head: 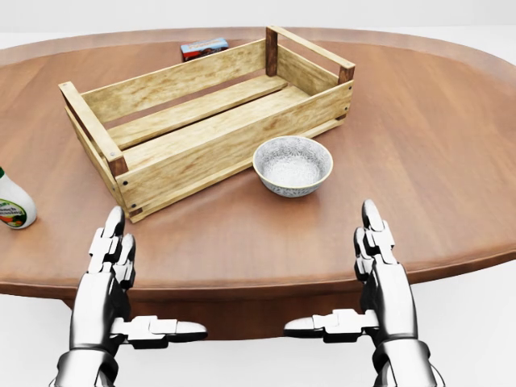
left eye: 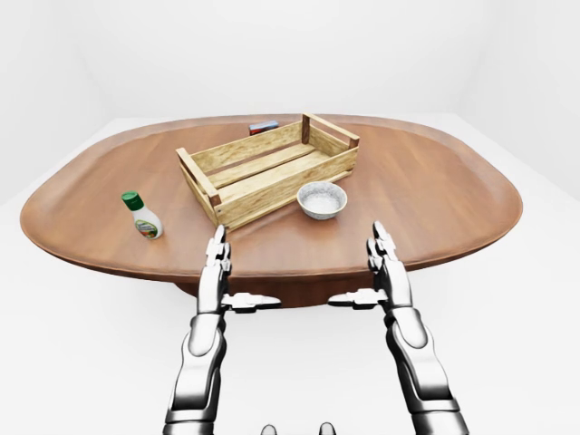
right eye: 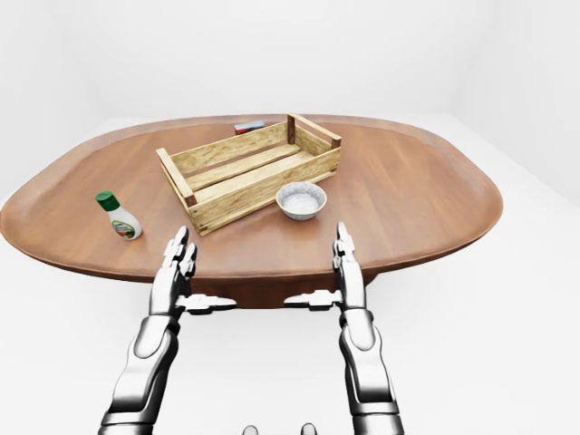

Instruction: Pick up the salad dressing and put it in the tray.

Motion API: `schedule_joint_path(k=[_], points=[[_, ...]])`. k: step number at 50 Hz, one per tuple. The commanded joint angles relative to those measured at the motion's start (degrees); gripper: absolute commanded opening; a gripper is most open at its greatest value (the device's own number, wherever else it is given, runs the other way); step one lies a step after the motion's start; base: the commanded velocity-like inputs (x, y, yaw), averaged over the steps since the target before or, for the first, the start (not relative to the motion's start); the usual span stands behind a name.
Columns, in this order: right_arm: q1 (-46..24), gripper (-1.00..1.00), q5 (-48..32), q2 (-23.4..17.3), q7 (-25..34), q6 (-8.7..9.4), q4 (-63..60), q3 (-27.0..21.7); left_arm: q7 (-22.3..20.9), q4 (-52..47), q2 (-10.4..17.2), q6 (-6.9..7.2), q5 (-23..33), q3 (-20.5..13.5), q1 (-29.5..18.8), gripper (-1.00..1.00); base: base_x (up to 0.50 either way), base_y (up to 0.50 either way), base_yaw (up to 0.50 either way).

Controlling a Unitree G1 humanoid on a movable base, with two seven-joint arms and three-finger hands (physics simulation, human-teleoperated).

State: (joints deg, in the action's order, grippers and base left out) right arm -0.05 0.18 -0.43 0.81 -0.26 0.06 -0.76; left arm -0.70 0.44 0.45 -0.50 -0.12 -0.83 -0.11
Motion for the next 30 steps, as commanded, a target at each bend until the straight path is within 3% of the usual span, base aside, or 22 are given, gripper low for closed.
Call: schedule_joint_path(k=[1,2,5,7,8,9,12,17,18,23,26,30], points=[[0.0,1.00,0.8,-0.6,1.7,-0.30,-0.3,-1.2,-0.9,-0.8,0.6,0.32,-0.1,-1.3,0.1,1.00,0.00,0.00,0.00],[0.0,1.00,0.8,-0.6,1.7,-0.29,-0.3,-1.2,-0.9,-0.9,0.6,0.37,-0.1,-1.3,0.1,1.00,0.00,0.00,0.00],[0.4,1.00,0.4,-0.5,1.8,0.83,-2.1,-0.6,-0.7,-3.6,0.7,2.83,-0.3,-1.5,0.3,1.00,0.00,0.00,0.00],[1.1,1.00,0.5,-0.5,1.7,2.75,-6.0,-0.7,-0.7,-8.7,0.9,5.50,-1.4,-2.2,0.7,1.00,0.00,0.00,0.00],[1.1,1.00,0.1,-0.6,1.5,3.39,-6.8,-0.7,-0.6,-9.6,0.9,5.50,-1.4,-2.3,0.7,1.00,0.00,0.00,0.00],[1.3,1.00,-0.3,-1.0,1.1,5.26,-11.9,-1.2,-0.2,-14.3,1.2,5.50,-1.5,-2.9,0.8,1.00,0.00,0.00,0.00],[1.8,1.00,0.0,-1.6,0.7,5.26,-26.5,-4.1,-0.4,-25.3,2.2,5.50,-4.1,-6.1,-0.2,1.00,0.00,0.00,0.00],[-0.8,1.00,-2.9,-4.2,1.5,5.26,-42.0,-10.6,1.0,-36.8,7.0,5.50,-10.0,-16.3,-6.7,1.00,0.00,0.00,0.00],[-1.8,1.00,-2.9,-5.1,1.9,5.26,-44.3,-13.2,1.4,-36.7,9.0,5.50,-11.7,-19.7,-9.0,1.00,0.00,0.00,0.00],[-3.8,1.00,-0.8,-5.4,3.0,5.26,-47.7,-18.4,4.5,-38.3,16.5,5.50,-18.2,-28.4,-13.7,1.00,0.00,0.00,0.00],[-3.7,1.00,-1.7,-5.7,1.9,5.26,-49.2,-17.9,7.0,-39.5,21.2,5.50,-22.8,-33.2,-15.9,1.00,0.00,0.00,0.00],[-3.0,1.00,-2.3,-6.2,2.9,5.26,-48.7,-16.3,9.9,-39.6,25.8,5.50,-27.8,-36.6,-16.9,1.00,0.00,0.00,0.00]])
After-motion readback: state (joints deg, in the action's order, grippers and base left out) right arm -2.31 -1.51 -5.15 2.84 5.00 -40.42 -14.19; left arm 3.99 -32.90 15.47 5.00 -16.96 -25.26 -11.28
